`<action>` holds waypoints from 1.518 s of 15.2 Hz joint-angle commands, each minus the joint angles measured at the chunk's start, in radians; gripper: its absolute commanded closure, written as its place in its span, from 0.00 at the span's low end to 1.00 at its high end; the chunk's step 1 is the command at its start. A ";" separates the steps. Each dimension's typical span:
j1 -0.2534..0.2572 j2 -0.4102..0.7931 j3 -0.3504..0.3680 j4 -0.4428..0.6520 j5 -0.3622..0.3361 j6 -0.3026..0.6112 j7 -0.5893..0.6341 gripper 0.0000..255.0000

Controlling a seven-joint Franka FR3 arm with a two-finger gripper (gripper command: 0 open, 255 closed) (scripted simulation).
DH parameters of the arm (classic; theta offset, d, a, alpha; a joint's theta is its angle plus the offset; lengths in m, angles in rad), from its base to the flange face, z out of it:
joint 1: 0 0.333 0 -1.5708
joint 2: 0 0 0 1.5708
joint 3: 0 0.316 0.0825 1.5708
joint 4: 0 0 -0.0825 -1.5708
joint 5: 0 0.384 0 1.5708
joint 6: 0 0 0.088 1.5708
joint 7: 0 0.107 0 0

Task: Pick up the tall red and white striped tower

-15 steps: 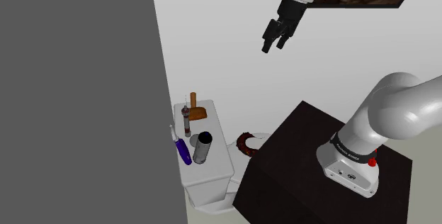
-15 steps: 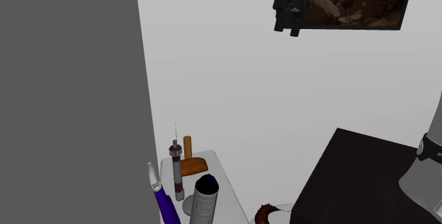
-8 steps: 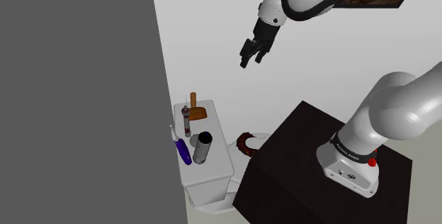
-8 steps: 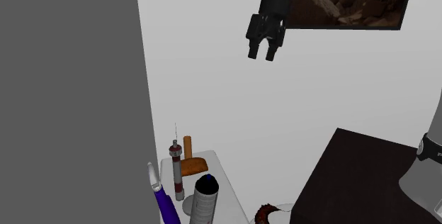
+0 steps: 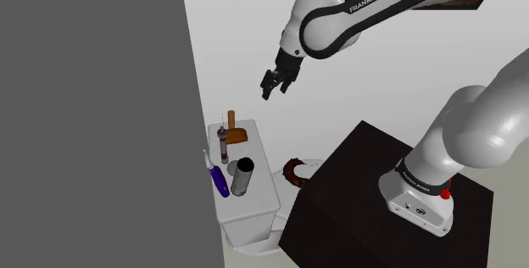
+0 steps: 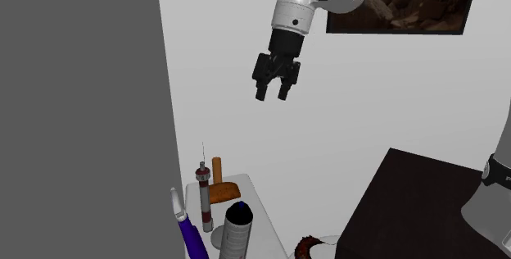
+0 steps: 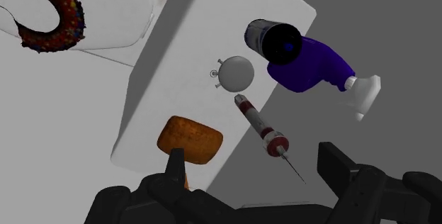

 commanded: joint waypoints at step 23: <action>0.107 0.775 0.036 0.472 -0.045 0.380 0.028 0.00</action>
